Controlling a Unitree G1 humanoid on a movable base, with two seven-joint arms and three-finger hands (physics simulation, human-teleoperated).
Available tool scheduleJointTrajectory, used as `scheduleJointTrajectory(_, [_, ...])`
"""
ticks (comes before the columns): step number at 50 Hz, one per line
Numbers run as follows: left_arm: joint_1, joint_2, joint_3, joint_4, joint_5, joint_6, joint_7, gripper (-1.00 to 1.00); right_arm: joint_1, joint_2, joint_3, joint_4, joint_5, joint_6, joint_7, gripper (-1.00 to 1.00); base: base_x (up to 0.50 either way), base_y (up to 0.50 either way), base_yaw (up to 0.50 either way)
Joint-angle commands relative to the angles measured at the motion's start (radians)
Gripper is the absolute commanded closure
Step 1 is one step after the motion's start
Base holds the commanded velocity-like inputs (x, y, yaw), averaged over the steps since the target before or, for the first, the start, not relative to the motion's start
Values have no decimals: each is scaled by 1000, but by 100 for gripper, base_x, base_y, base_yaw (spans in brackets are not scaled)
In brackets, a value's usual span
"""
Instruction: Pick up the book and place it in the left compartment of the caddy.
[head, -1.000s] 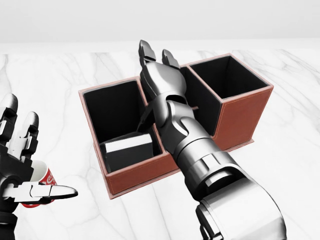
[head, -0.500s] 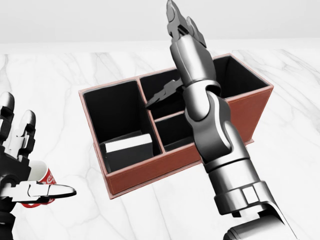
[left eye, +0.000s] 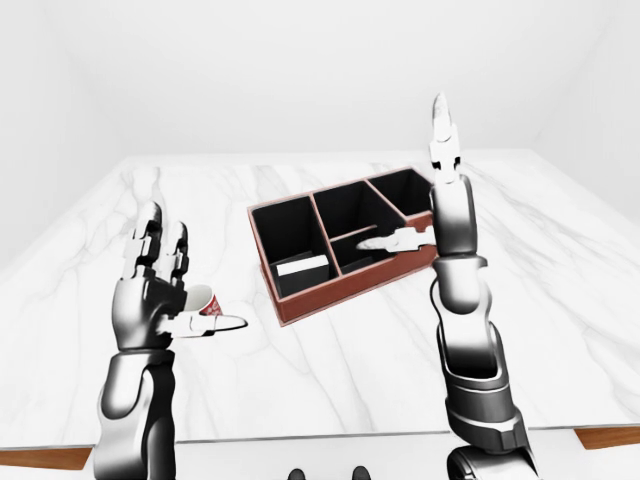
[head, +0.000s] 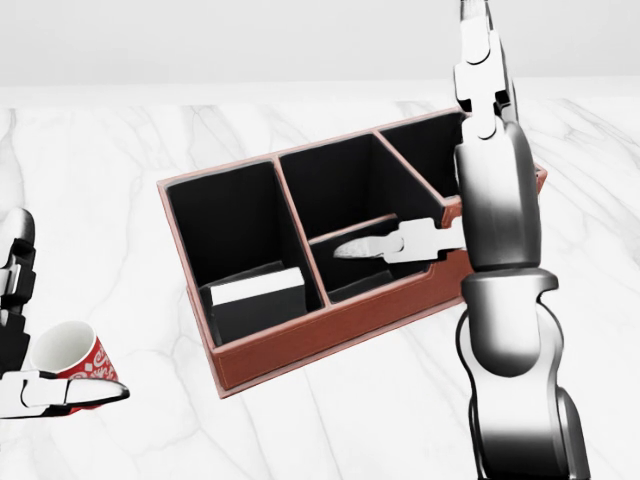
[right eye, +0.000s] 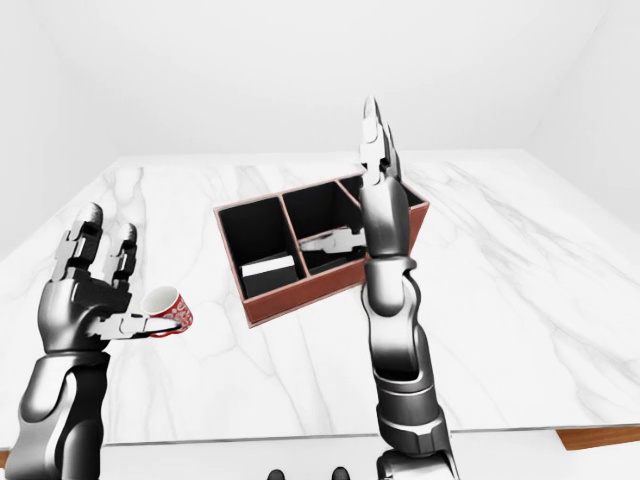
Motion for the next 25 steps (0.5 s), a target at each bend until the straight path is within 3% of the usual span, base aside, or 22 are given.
scheduleJointTrajectory(1, [16, -11, 8, -30, -1, 0, -3, -100, 178, 17, 3, -239, 59, 0, -23, -100, 0, 0, 0])
scheduleJointTrajectory(25, [34, -27, 0, -29, -40, 0, 8, -100, 354, 27, -1, -331, 147, 0, -100, -100, 0, 0, 0])
